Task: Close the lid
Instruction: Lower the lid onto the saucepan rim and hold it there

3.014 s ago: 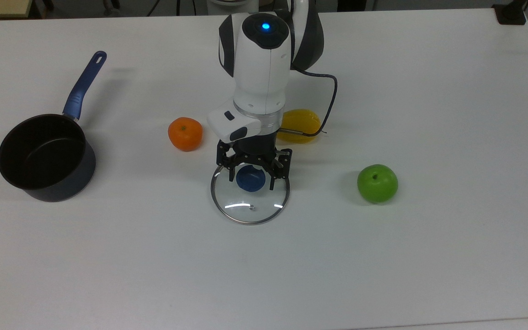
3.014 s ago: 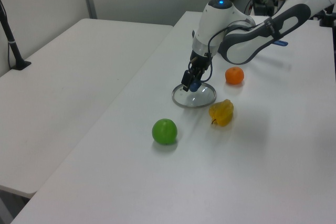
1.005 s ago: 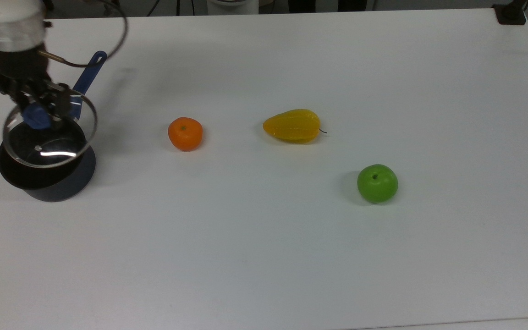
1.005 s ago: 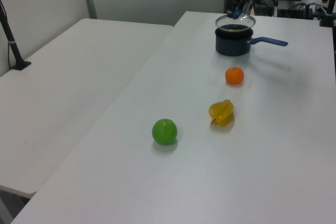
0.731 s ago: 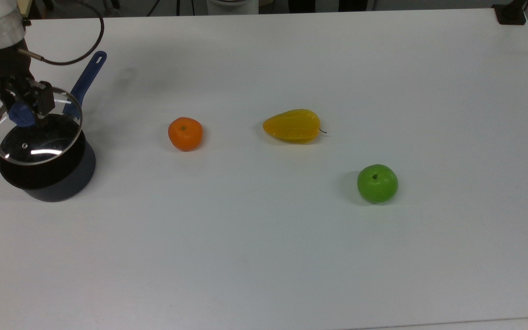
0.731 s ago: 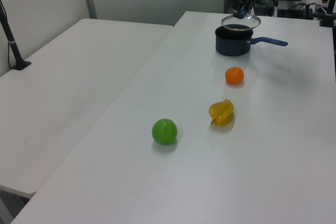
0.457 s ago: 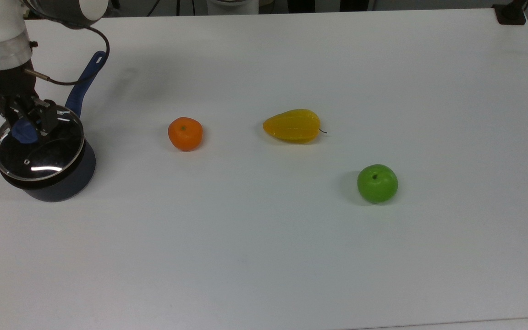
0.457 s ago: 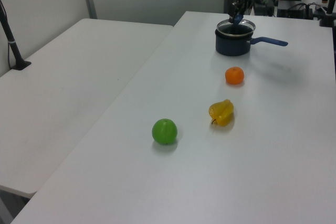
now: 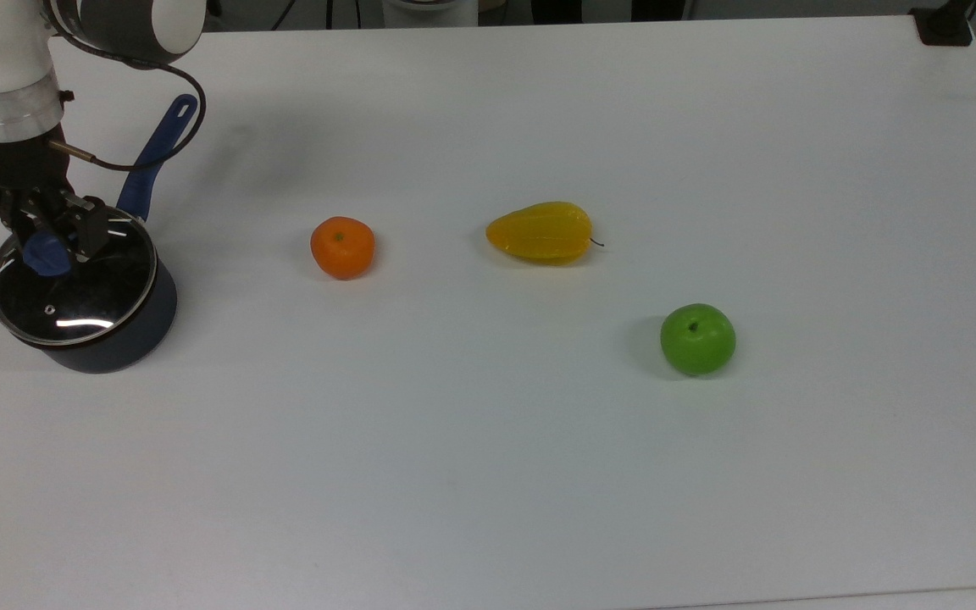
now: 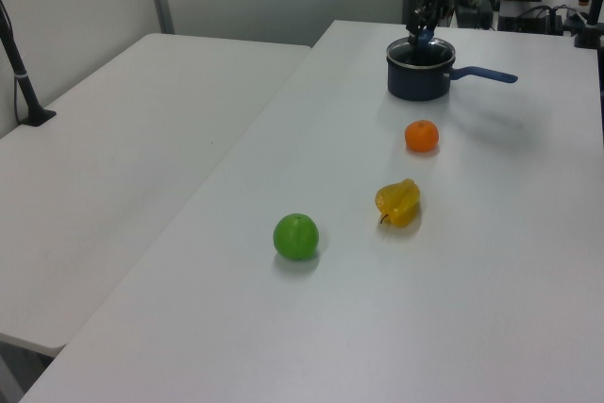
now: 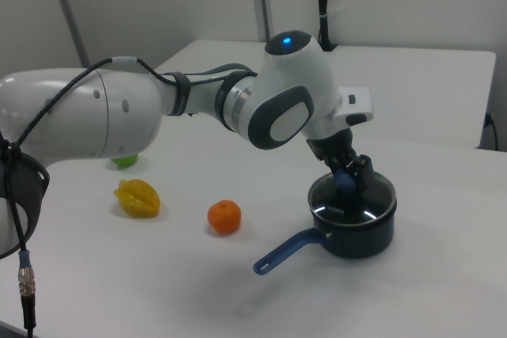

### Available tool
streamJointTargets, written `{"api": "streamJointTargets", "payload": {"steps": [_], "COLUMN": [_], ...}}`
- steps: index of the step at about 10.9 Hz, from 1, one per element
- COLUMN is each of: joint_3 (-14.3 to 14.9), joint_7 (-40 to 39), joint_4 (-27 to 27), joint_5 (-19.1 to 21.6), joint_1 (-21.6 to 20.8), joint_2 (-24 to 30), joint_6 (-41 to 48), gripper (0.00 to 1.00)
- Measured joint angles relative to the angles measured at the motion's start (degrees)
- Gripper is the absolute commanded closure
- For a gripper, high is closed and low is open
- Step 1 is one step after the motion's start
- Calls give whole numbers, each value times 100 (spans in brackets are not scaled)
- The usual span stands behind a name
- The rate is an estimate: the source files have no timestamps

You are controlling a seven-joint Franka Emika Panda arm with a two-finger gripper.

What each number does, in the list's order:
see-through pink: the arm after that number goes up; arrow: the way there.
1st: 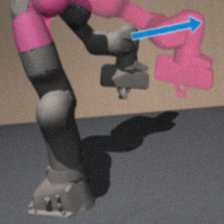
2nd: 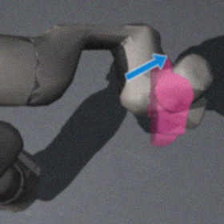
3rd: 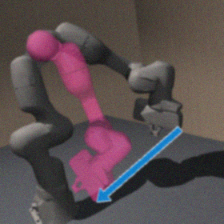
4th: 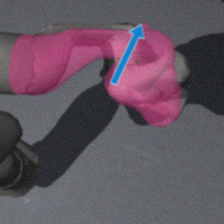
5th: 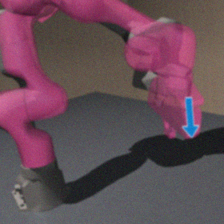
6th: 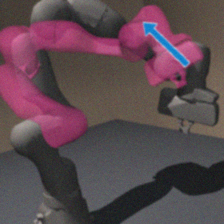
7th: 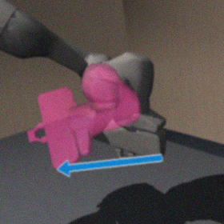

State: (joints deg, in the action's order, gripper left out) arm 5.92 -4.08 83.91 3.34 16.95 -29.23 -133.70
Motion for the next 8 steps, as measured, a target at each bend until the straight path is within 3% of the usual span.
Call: {"api": "streamJointTargets", "payload": {"steps": [6,8], "joint_3": [-7,-7], "joint_7": [0,0], "joint_4": [0,0], "joint_5": [0,0], "joint_1": [-13,-7], "joint_2": [-31,-38], "joint_6": [0,0], "gripper": [48,38]}}
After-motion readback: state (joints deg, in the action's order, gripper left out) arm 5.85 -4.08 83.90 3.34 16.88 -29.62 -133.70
